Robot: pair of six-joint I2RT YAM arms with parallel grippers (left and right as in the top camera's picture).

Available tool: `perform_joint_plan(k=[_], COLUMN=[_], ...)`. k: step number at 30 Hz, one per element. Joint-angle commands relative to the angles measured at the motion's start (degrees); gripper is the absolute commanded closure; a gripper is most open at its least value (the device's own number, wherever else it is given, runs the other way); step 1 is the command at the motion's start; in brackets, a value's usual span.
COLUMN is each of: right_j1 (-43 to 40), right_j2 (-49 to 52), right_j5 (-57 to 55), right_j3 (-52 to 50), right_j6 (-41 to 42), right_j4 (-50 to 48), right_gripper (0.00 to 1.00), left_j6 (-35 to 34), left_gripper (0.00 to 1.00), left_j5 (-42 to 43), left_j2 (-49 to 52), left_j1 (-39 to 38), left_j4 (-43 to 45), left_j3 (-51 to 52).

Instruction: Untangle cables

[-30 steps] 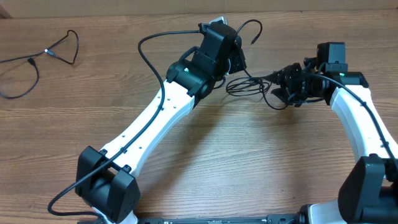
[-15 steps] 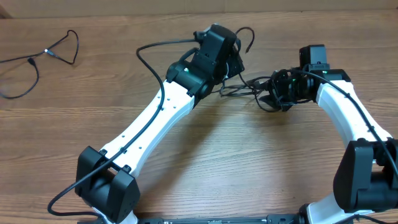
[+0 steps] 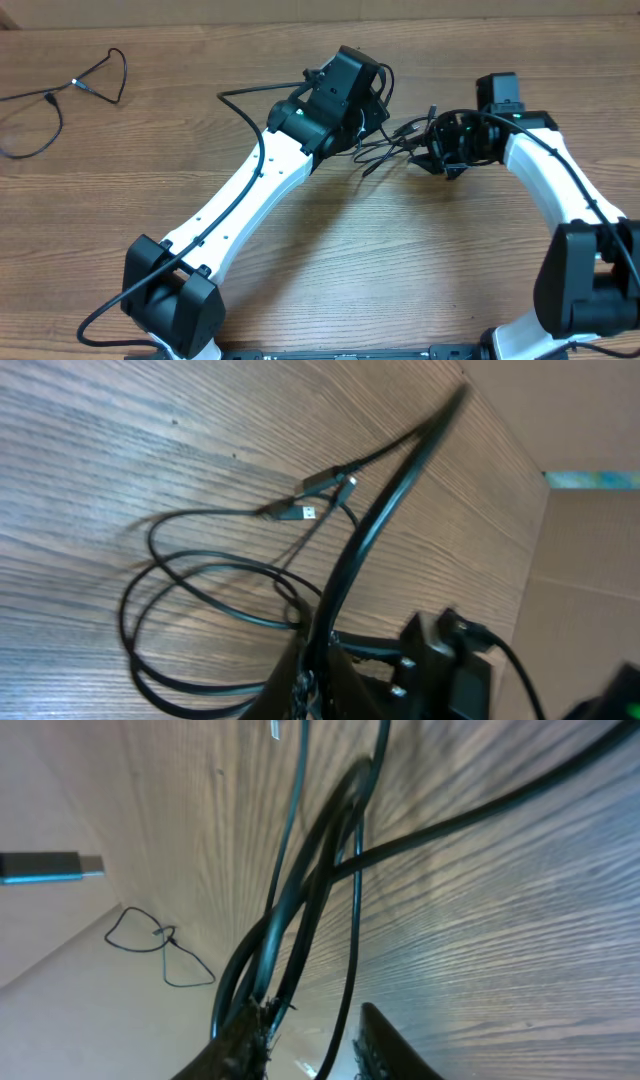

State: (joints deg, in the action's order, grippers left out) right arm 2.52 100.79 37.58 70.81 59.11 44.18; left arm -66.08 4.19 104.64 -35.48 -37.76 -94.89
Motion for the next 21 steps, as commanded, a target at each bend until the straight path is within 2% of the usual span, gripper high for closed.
perform_joint_plan(k=[1, 5, 6, 7, 9, 11, 13, 14, 16, 18, 20, 21], right_j1=[2.36, 3.87, 4.02, 4.15, 4.17, 4.17, 4.17, 4.17, 4.22, 4.22, 4.11, 3.78], right_j2=[3.04, 4.04, 4.04, 4.04, 4.09, 4.09, 4.13, 4.13, 4.13, 4.13, 4.09, 4.02], right_j5=[0.81, -0.57, -0.61, -0.66, -0.87, -1.53, -1.99, -3.08, -6.97, -10.34, -12.20, -12.68], right_j3=[-0.35, -0.35, -0.35, -0.35, -0.35, -0.35, -0.35, -0.35, -0.35, -0.35, -0.20, 0.15], right_j6=[2.05, 2.95, 3.37, 3.98, 5.68, 7.06, 6.82, 6.08, 2.62, -0.76, -3.06, -4.50], right_j4=[-1.07, -5.33, -6.86, -7.93, -9.03, -8.94, -8.92, -8.76, -8.39, -7.02, -6.34, -5.92], right_gripper=[0.75, 0.78, 0.76, 0.67, 0.65, 0.72, 0.86, 0.96, 0.96, 0.96, 0.96, 0.96], left_j6=[-2.64, -2.97, -2.95, -2.95, -2.95, -2.95, -2.95, -2.95, -2.86, -2.01, -0.55, 0.63], left_gripper=[0.96, 0.96, 0.96, 0.96, 0.96, 0.96, 0.96, 0.96, 0.96, 0.87, 0.67, 0.55], left_j5=[3.28, 5.11, 5.64, 6.29, 7.52, 7.72, 7.72, 7.65, 7.41, 7.41, 7.78, 8.37], left_j2=[2.08, 4.26, 4.76, 5.18, 5.81, 6.38, 6.75, 7.02, 7.26, 7.32, 7.32, 7.32], left_j1=[0.07, -0.35, -0.55, -0.61, -0.63, -0.63, -0.63, -0.52, -0.35, 0.13, 0.66, 0.94], left_j4=[0.11, 0.02, 0.04, 0.00, 0.02, -0.09, -0.55, -0.96, -1.40, -1.64, -1.62, -1.60], left_j3=[-0.83, -0.83, -0.83, -0.83, -0.83, -0.83, -0.83, -0.83, -0.83, -0.83, -0.83, -0.83])
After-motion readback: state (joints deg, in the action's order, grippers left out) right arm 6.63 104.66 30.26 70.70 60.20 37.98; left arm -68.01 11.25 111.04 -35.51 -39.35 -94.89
